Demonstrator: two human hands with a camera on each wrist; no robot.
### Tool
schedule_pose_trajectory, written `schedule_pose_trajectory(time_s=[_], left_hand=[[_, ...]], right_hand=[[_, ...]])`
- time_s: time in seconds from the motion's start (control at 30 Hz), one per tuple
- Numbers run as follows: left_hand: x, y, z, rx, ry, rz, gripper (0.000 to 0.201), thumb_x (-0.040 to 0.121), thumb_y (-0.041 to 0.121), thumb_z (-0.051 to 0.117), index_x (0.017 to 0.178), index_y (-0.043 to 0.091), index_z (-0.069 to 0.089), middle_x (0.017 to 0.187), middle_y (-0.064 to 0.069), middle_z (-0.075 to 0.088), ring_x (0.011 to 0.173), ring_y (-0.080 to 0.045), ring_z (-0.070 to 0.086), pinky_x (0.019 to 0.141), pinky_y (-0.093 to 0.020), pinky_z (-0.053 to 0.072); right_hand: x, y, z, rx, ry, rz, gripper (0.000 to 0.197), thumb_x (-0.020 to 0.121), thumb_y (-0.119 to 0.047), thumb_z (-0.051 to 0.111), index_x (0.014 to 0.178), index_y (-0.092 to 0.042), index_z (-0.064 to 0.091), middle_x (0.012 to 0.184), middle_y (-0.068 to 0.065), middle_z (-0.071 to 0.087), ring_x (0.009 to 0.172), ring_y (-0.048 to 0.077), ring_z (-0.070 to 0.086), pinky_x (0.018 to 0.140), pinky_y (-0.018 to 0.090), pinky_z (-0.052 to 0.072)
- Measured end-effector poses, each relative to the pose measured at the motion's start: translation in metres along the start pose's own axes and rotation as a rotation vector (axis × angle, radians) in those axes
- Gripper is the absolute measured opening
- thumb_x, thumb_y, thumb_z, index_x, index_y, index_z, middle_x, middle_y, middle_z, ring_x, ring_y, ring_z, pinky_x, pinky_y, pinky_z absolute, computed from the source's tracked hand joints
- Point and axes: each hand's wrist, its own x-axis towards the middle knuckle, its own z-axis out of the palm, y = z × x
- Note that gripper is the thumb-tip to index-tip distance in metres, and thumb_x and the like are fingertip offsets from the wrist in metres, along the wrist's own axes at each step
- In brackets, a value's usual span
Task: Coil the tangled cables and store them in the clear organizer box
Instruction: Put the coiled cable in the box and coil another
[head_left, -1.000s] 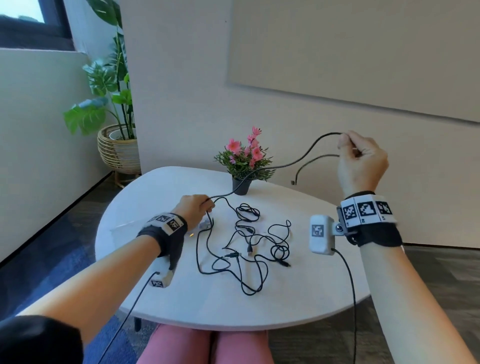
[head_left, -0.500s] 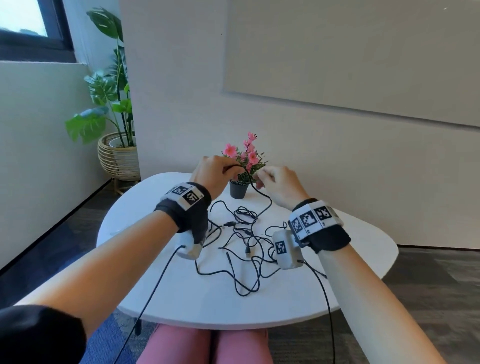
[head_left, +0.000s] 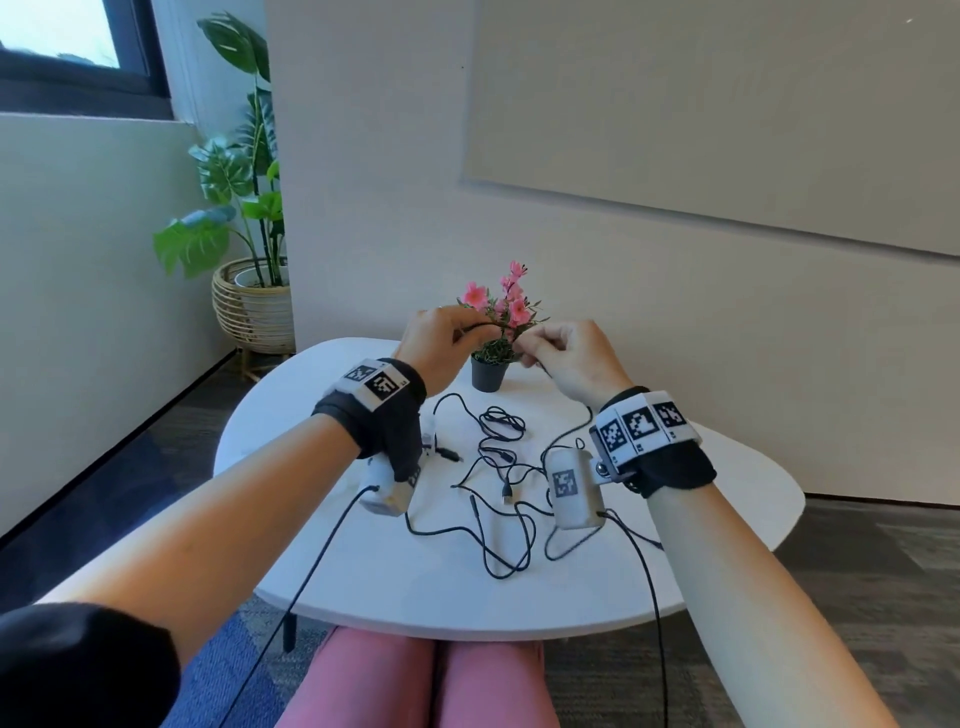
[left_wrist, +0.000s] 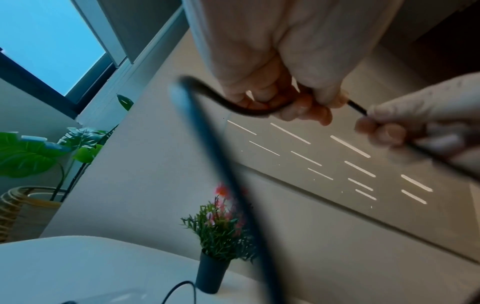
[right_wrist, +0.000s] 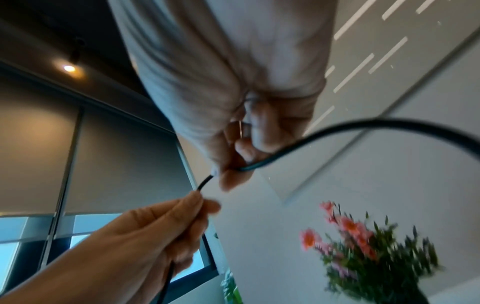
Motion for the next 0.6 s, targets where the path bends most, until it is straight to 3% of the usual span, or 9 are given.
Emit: schedule_pose_trajectory(time_s=[0.1,0.2,0.27,0.33,0.43,0.6], left_hand=[[-0.017,-0.010,0.004,0.054,-0.083,-0.035,0.025,0.097,0.019,0.044,0.090,0.008,0.065,0.070,0.003,0.055,0.058,-0.004,0.047,0.053,-0.012,0.033],[-0.039,-0.030,0.005,0.076,-0.132,-0.118,0.024,0.098,0.017,0.039,0.088,0.013,0.061,0.076,-0.006,0.058,0.063,-0.019,0.051,0.057,-0.019,0.037],[-0.049,-0.038,0.005,0.045,-0.160,-0.125,0.022,0.098,0.017,0.040,0.085,0.018,0.059,0.076,-0.007,0.058,0.067,-0.023,0.052,0.058,-0.019,0.038],[-0.053,-0.042,0.005,0.048,-0.168,-0.105,0.022,0.098,0.019,0.041,0.085,0.022,0.059,0.074,0.000,0.058,0.072,-0.020,0.051,0.061,-0.018,0.037],[-0.051,-0.048,0.002,0.119,-0.165,-0.091,0.023,0.098,0.028,0.039,0.084,0.027,0.058,0.077,0.012,0.057,0.090,-0.017,0.047,0.075,-0.029,0.036],[-0.043,-0.055,-0.003,0.049,-0.116,-0.060,0.024,0.096,0.026,0.047,0.075,0.026,0.059,0.117,0.001,0.051,0.110,-0.017,0.043,0.089,-0.025,0.031]], right_hand=[[-0.003,0.001,-0.012,-0.042,0.242,-0.018,0.021,0.091,-0.024,0.058,0.080,-0.014,0.073,0.074,-0.007,0.068,0.050,-0.004,0.047,0.055,0.015,0.036],[-0.006,0.009,-0.034,-0.051,0.463,-0.005,0.022,0.093,-0.025,0.056,0.082,-0.015,0.073,0.081,-0.008,0.068,0.062,0.005,0.054,0.061,0.019,0.042],[-0.007,0.016,-0.038,-0.079,0.489,0.014,0.021,0.093,-0.026,0.056,0.082,-0.018,0.073,0.083,-0.008,0.068,0.068,0.010,0.056,0.068,0.022,0.043],[-0.008,0.024,-0.036,-0.122,0.513,0.026,0.021,0.093,-0.025,0.055,0.085,-0.018,0.073,0.086,-0.007,0.069,0.072,0.012,0.058,0.071,0.024,0.044],[-0.007,0.036,-0.035,-0.084,0.586,0.070,0.021,0.094,-0.024,0.053,0.089,-0.018,0.073,0.089,-0.003,0.071,0.077,0.012,0.061,0.073,0.021,0.043],[-0.002,0.054,-0.033,-0.064,0.557,0.184,0.022,0.093,-0.026,0.053,0.085,-0.018,0.072,0.089,-0.003,0.072,0.079,0.014,0.061,0.076,0.023,0.045]])
